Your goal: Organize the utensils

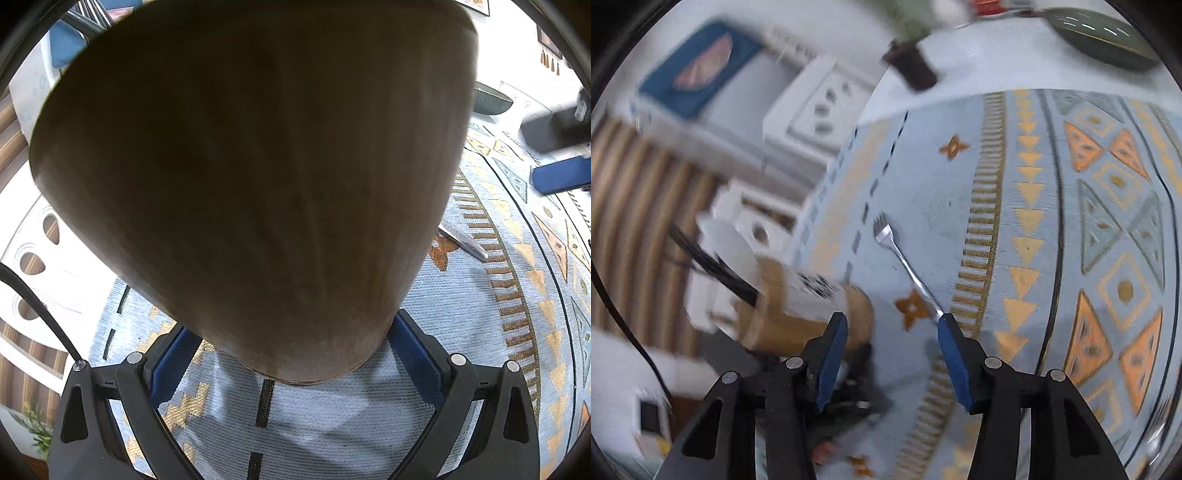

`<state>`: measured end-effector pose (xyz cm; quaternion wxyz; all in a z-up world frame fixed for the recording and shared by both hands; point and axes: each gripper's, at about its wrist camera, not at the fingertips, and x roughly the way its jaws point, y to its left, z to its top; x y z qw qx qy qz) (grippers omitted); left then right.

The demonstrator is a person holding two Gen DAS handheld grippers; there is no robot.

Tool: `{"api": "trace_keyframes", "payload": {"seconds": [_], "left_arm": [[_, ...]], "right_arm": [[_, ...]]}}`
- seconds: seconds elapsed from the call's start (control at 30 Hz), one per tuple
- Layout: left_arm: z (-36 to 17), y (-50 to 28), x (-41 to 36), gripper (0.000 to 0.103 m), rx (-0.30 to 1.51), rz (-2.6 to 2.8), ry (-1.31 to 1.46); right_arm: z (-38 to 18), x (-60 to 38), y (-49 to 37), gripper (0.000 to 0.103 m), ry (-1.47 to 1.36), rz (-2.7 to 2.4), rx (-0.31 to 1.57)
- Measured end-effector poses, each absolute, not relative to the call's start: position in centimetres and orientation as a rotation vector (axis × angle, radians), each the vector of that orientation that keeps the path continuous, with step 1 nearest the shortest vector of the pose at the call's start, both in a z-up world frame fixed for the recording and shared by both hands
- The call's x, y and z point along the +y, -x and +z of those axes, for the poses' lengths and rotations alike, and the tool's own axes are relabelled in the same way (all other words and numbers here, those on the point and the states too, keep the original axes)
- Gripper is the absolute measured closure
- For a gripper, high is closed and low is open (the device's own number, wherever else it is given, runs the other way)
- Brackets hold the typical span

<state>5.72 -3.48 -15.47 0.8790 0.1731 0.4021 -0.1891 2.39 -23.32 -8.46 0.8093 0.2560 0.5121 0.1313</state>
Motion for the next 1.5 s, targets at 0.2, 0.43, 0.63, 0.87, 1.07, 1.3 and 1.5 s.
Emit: {"api": "trace_keyframes", "payload": {"seconds": [0.2,0.43,0.63,0.87,1.07,1.3,1.5], "left_arm": [[-15.5,-6.0,-3.6,0.002,0.842,-0.392,-0.358],[-15.4,-6.1,-3.8,0.0,0.844,-0.387,-0.358],[-15.4,-5.3,-4.7,0.0,0.823,-0.37,-0.386],[-15.3,-5.3,-5.1,0.0,0.836,-0.372,-0.372],[-15.6,-5.9,-4.0,0.0,0.835,-0.371,-0.374],[-15.1,-6.1,-3.8,0.0,0.839,-0.375,-0.37],[-15.3,-6.2,-3.9,0.0,0.844,-0.379,-0.364]], "right_arm": [[-10.9,-21.8,-8.1,0.058,-0.347,0.423,1.112],[-13.7,-19.7,-14.1,0.059,-0.229,0.533,1.131],[-13.6,-17.8,-15.3,0.061,-0.115,0.551,1.081],[-13.4,-16.4,-14.8,0.08,0.032,0.518,1.029],[-11.7,-18.8,-11.7,0.081,-0.072,0.529,1.026],[-8.7,-21.6,-6.0,0.081,-0.186,0.474,0.983],[-6.8,-25.2,-0.7,0.082,-0.384,0.384,0.921]]}}
